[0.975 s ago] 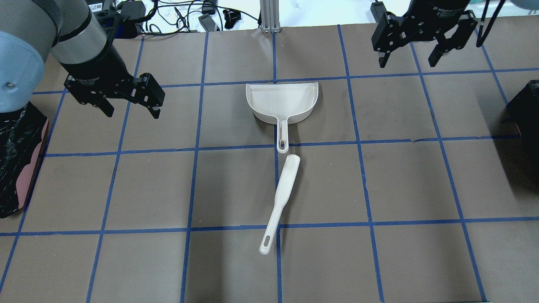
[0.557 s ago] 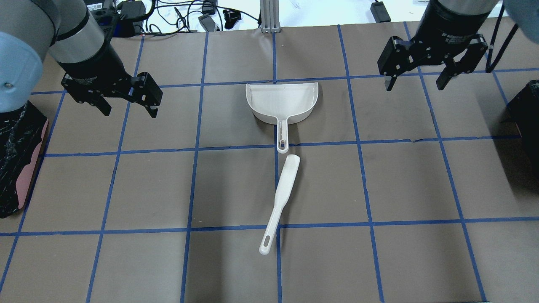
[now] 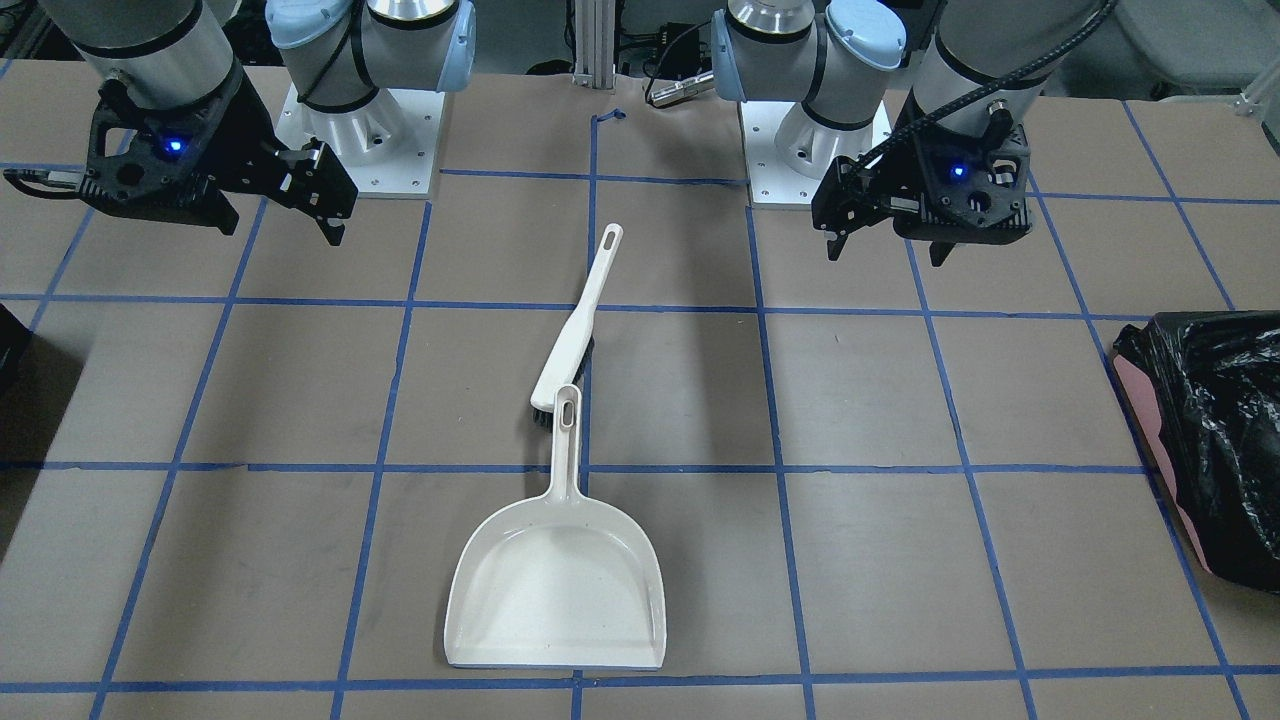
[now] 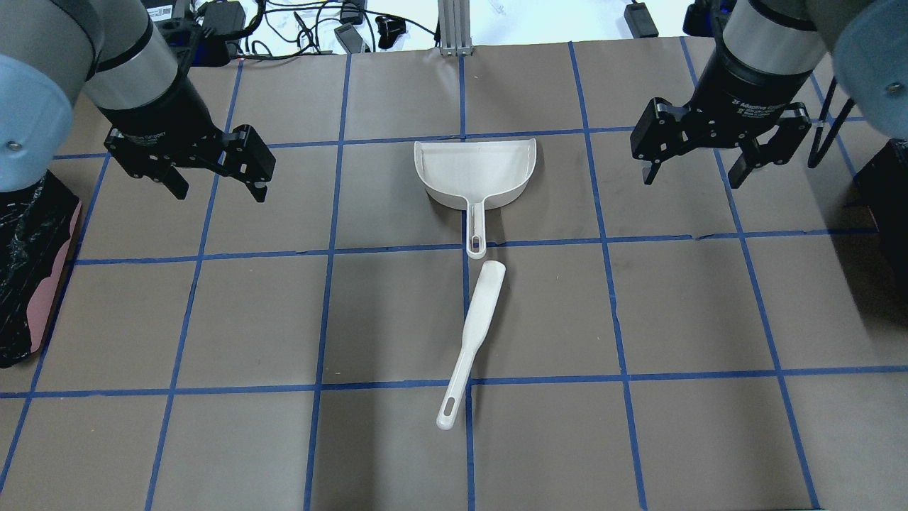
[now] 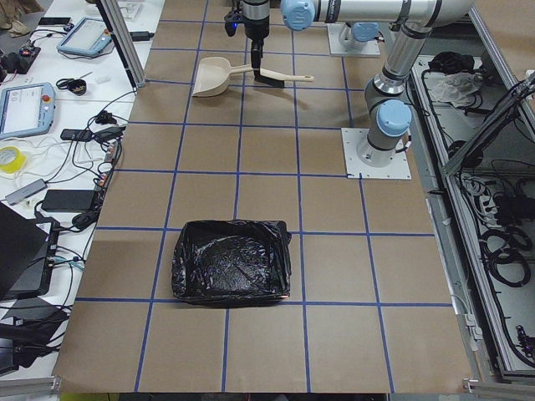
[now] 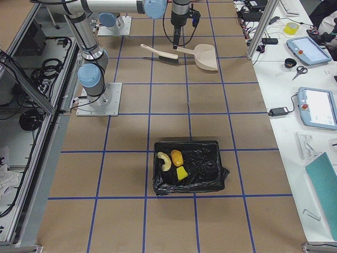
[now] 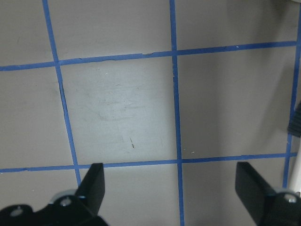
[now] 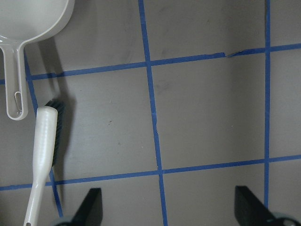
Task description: Sweep and dump trash in nearest bin
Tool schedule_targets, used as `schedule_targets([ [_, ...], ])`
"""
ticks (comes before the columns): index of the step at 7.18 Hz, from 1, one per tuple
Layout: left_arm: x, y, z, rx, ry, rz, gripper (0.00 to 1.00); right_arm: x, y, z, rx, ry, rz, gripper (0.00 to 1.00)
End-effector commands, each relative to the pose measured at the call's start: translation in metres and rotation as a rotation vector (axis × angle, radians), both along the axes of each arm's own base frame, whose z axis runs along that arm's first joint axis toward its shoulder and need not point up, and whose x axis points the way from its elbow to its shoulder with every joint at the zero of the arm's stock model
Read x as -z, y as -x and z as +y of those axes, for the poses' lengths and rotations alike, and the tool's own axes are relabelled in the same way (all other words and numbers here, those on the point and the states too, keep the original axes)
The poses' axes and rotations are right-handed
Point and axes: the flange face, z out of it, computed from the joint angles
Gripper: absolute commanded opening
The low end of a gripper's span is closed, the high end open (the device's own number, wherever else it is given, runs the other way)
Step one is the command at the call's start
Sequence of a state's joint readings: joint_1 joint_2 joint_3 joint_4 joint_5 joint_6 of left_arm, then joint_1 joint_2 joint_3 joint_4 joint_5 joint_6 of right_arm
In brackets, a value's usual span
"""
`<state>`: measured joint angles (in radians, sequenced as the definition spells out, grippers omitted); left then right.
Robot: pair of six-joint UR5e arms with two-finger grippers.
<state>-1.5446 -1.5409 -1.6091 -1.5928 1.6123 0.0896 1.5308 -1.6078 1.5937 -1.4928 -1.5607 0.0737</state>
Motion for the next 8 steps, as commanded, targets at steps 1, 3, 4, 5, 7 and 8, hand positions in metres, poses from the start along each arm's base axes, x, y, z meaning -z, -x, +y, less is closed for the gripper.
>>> schedule_targets([
  [1, -0.001, -0.001, 0.002, -0.002, 0.000, -0.005, 1.00, 0.000, 0.000, 0.000, 0.038, 0.001, -0.001, 0.99],
  [3, -0.001, -0.002, 0.001, -0.003, 0.000, -0.005, 1.00, 0.003, -0.001, -0.001, 0.049, -0.003, -0.002, 0.99],
  [4, -0.001, -0.001, 0.002, -0.002, 0.000, -0.005, 1.00, 0.010, -0.001, -0.001, 0.048, -0.009, -0.002, 0.99],
  [5, -0.001, -0.001, 0.002, -0.002, -0.003, -0.004, 1.00, 0.012, -0.001, 0.001, 0.046, -0.009, -0.001, 0.99],
  [7, 0.000, -0.002, 0.001, -0.003, -0.003, -0.004, 1.00, 0.014, -0.001, 0.001, 0.046, -0.012, -0.001, 0.99],
  [8, 0.004, -0.002, 0.002, -0.002, -0.011, -0.004, 1.00, 0.013, -0.001, 0.001, 0.046, -0.010, -0.001, 0.99],
])
